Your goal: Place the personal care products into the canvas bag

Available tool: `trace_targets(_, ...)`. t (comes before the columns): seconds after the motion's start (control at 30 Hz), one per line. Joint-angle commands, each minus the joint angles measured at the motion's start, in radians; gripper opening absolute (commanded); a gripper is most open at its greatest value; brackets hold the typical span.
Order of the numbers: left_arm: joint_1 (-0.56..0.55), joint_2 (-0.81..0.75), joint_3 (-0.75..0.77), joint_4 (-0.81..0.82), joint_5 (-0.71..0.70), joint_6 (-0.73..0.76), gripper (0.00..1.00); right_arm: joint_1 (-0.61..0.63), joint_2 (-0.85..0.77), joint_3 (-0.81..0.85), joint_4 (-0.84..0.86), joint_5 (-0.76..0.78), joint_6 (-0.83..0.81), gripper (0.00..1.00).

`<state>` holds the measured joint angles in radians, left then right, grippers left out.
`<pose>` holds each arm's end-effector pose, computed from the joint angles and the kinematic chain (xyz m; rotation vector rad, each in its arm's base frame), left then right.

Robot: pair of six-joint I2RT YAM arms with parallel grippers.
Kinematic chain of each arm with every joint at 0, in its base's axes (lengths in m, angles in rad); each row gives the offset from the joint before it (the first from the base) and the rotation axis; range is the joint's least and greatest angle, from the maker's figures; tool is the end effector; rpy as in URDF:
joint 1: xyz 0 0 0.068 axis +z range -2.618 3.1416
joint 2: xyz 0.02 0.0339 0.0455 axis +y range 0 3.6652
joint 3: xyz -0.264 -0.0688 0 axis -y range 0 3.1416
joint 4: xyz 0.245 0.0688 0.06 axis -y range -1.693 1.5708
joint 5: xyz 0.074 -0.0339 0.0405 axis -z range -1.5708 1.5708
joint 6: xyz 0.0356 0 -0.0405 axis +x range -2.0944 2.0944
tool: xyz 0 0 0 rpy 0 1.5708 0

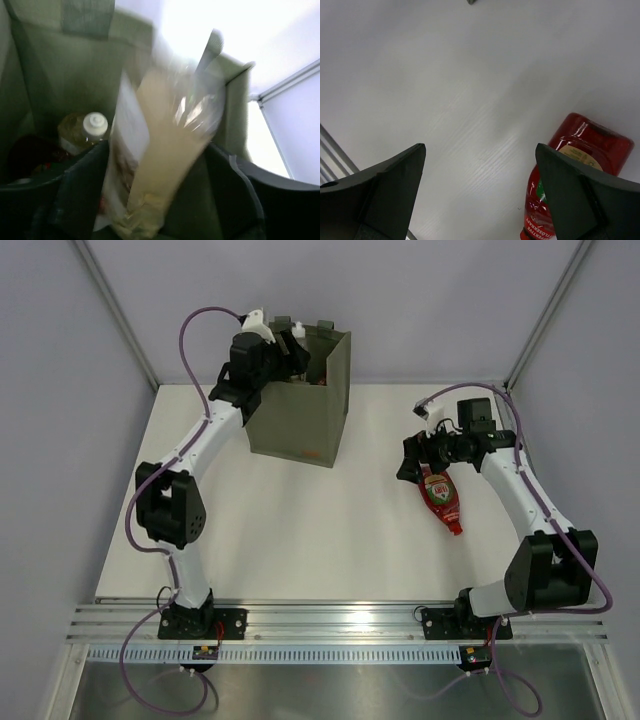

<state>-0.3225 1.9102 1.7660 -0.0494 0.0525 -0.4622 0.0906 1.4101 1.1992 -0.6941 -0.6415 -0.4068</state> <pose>0.4418 -0.1496 0.3655 -0.0871 1.8031 -0.6117 0.2901 0.0477 0.3009 -0.8292 2.1827 0.6348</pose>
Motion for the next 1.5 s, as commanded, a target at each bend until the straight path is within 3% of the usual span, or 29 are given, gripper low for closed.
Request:
trace_targets(0.0,0.002,-0.126,0.0,0.137,-0.034,0.048,0.84,0.001,0.061,0.048,-0.031,0.224,0.031,1.0)
trace_targets(0.07,0.002,-0.145,-0.005,0.129,-0.034,0.065,0.91,0.001,0.079,0.053,-0.028,0.322,0.081,0.99)
trace_targets(0.23,0.002,-0.204,-0.045,0.14,-0.022,0.118,0.95,0.0,0.131,0.083,-0.09,0.374,0.1,1.0)
trace_targets(0.4,0.002,-0.321,-0.123,0.122,0.012,0.227,0.99,-0.07,0.272,0.178,-0.248,0.275,0.059,0.99)
trace_targets(0.5,0.002,-0.453,-0.246,0.112,0.036,0.286,0.99,-0.119,0.343,0.209,-0.303,0.25,0.007,1.0)
trace_targets(0.57,0.002,-0.576,-0.377,0.115,0.053,0.309,0.99,-0.12,0.374,0.206,-0.285,0.333,-0.004,1.0)
trace_targets(0.8,0.002,-0.953,-0.811,0.111,0.086,0.252,0.99,-0.12,0.48,0.237,-0.254,0.424,-0.027,1.0)
trace_targets(1.0,0.002,-1.239,-1.054,0.027,0.061,0.152,0.99,-0.106,0.57,0.269,-0.237,0.503,-0.012,1.0)
trace_targets(1.23,0.002,-1.393,-1.152,0.003,0.027,0.048,0.99,-0.026,0.627,0.237,-0.194,0.601,0.033,0.99)
trace_targets(1.47,0.002,-1.376,-1.154,0.013,0.047,0.013,0.99,0.06,0.607,0.192,-0.154,0.724,0.013,1.0)
